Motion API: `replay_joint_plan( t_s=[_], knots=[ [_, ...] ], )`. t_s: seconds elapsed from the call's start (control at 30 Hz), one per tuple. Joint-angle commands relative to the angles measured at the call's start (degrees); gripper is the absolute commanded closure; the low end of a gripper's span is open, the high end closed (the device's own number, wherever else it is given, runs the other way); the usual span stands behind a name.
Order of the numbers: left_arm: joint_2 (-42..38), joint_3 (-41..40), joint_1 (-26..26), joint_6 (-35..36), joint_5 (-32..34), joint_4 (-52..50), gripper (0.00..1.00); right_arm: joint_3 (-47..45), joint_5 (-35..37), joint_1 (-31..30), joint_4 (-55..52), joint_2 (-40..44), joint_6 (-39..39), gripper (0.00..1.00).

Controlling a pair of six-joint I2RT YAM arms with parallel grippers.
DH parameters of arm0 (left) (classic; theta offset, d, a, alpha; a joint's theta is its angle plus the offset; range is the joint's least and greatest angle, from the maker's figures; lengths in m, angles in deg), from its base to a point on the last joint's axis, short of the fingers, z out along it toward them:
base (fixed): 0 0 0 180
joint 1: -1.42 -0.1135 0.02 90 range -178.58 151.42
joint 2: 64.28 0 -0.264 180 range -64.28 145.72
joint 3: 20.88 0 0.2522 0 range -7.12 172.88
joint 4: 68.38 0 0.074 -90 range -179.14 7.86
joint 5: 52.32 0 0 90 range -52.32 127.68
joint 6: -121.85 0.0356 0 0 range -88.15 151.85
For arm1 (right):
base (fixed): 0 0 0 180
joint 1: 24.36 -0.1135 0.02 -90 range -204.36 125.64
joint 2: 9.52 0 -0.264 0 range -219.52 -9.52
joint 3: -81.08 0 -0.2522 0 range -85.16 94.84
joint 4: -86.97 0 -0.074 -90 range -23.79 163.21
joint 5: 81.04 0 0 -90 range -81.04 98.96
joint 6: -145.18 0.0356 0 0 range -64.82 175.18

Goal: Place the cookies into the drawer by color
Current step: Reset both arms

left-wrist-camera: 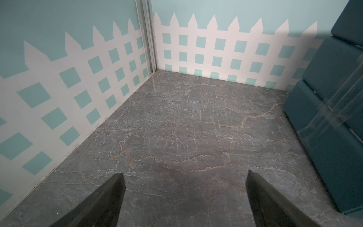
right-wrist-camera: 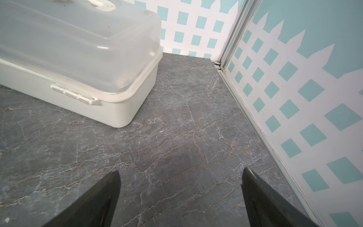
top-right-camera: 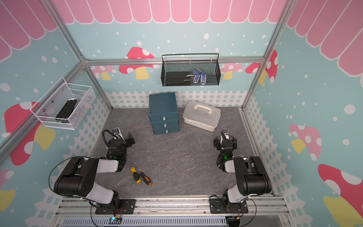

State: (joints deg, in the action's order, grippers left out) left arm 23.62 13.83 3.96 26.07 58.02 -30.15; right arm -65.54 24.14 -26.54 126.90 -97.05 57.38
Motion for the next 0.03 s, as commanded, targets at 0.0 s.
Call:
replay_joint_plan(
  t_s=[0.0],
  knots=[
    [-0.4, 0.3, -0.2, -0.2, -0.5, 0.1, 0.01, -0.4, -0.7, 0.3, 0.8, 0.8, 0.6, 0.01]
  ],
)
